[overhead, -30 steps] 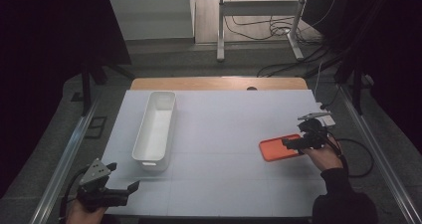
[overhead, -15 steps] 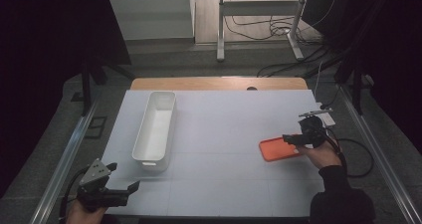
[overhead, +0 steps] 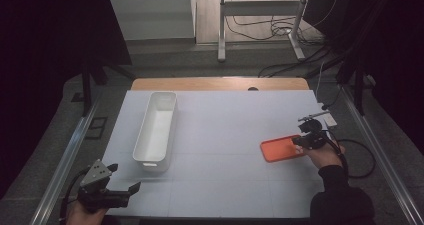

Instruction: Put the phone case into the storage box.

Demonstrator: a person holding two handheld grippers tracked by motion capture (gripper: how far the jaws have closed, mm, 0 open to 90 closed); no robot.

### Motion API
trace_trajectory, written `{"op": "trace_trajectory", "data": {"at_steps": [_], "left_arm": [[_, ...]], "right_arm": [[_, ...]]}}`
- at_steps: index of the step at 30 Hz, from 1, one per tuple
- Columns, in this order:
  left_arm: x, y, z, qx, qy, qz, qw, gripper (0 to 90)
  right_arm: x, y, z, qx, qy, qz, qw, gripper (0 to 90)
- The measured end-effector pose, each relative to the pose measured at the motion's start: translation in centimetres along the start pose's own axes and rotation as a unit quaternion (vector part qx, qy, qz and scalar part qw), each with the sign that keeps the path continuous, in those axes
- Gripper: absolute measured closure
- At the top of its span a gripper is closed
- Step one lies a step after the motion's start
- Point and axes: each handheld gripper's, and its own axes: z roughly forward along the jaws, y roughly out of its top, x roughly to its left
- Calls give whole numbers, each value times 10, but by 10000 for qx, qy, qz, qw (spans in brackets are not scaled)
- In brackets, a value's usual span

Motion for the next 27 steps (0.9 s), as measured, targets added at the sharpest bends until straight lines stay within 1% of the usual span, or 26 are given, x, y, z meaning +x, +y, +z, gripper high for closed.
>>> {"op": "trace_trajectory", "data": {"at_steps": [4, 15, 20, 23, 27], "left_arm": [[0, 0, 0, 3, -1, 22, 10000, 33], [0, 0, 0, 14, -6, 30, 10000, 34], [-1, 0, 1, 22, -9, 37, 10000, 35], [-1, 0, 1, 27, -6, 44, 10000, 36], [-1, 0, 1, 34, -8, 39, 10000, 36]], "right_arm": [[-7, -2, 6, 146, -78, 92, 9998, 889], [-13, 1, 17, 193, -193, 132, 9995, 889], [-18, 4, 22, 201, -168, 226, 9994, 888], [-20, 6, 23, 147, -103, 298, 9994, 889], [-20, 10, 27, 120, -81, 306, 9994, 888]]}}
